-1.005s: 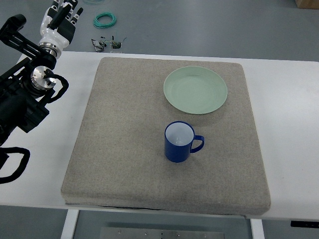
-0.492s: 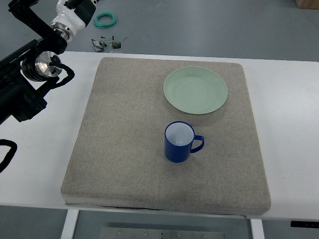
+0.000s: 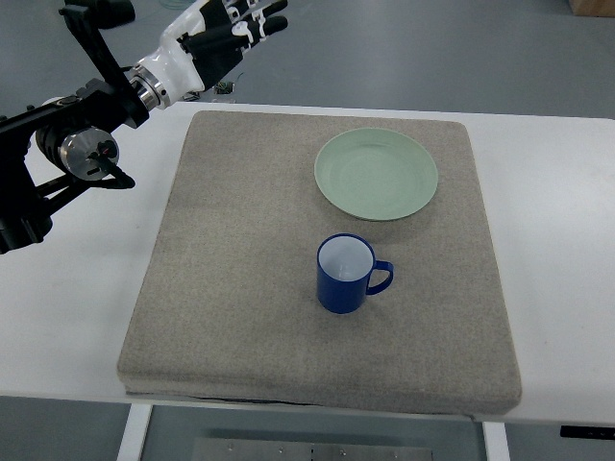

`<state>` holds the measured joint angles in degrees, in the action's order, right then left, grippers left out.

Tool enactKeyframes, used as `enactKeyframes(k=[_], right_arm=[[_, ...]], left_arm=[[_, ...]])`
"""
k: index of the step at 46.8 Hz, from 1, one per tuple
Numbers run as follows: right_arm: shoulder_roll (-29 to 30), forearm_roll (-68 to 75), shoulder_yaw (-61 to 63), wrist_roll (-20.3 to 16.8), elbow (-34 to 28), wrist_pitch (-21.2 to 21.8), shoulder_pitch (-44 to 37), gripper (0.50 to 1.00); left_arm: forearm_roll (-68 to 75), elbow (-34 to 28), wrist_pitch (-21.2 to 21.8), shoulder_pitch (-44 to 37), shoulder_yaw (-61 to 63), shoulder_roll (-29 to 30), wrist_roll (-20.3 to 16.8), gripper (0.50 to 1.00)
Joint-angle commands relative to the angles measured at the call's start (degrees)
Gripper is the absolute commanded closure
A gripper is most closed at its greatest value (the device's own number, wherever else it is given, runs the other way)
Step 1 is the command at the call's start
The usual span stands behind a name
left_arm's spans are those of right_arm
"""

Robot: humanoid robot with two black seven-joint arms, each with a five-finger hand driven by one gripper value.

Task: Place cup left of plate with left hand
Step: 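Reach the open left hand across the pad toward the blue mug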

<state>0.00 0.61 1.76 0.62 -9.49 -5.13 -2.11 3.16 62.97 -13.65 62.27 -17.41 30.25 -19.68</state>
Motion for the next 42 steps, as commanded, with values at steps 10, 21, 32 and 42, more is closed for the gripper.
enactKeyframes(k=[10, 21, 32, 42], right_arm=[[0.0, 0.0, 0.0, 0.0, 0.0, -0.1, 0.0, 0.566], [0.0, 0.0, 0.0, 0.0, 0.0, 0.0, 0.0, 0.566], [0.0, 0.0, 0.0, 0.0, 0.0, -0.1, 0.0, 0.566], [0.0, 0.0, 0.0, 0.0, 0.0, -0.1, 0.0, 0.566]], left_arm=[[8.4, 4.9, -5.4, -3.2, 3.7, 3.6, 0.0, 0.506], [17.1, 6.7, -11.1, -7.2, 5.1, 6.8, -0.4, 0.506], [20.8, 7.4, -13.2, -9.5, 5.1, 7.8, -0.7, 0.506], [21.7, 7.6, -13.7, -9.7, 5.2, 7.8, -0.7, 0.506]])
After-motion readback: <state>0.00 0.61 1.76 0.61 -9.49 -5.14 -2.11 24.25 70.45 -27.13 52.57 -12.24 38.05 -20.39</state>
